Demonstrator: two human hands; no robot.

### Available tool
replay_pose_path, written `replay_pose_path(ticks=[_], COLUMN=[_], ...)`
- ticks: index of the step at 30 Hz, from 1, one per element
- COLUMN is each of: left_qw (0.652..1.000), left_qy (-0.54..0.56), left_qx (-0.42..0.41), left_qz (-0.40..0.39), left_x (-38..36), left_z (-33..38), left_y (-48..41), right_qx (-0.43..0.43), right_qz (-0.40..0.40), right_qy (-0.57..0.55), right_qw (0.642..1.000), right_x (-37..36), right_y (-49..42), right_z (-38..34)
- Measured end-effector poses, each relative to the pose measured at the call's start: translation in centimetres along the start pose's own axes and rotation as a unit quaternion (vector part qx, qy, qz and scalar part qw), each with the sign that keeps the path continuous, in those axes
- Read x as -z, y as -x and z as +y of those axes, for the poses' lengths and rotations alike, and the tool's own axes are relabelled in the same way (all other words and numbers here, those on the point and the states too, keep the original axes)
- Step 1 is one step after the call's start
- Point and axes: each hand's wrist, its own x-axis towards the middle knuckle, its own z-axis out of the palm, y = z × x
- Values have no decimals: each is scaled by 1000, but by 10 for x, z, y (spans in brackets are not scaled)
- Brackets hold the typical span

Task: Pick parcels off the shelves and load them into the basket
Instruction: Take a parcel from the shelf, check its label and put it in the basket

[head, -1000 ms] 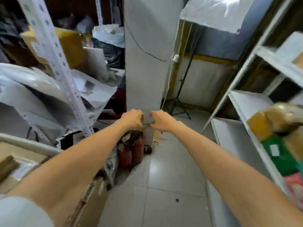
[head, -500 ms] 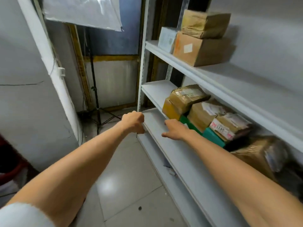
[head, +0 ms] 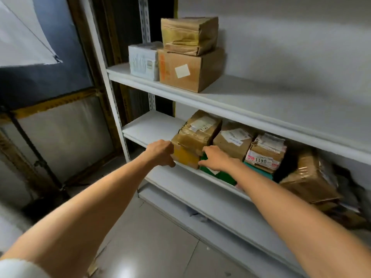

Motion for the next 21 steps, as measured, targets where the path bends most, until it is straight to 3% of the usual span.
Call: replay_pose_path(ticks=[8, 15, 21], left_qw=[998, 999, 991], left_qy=[-27, -8, 123], left_qx=[-61, -41, -36], left_qz=[-14, -12, -27], left_x=[10, 7, 15], left_z=[-15, -17, -13], left_y=[-71, -104, -141], right_qx=[-88, -124, -183], right_qz=[41, 82, 136], right_qy=[-45, -112, -240], right_qw=[994, 983, 943], right_x=[12, 11, 18], right_y=[-37, -64, -91], right_z=[11, 22, 28])
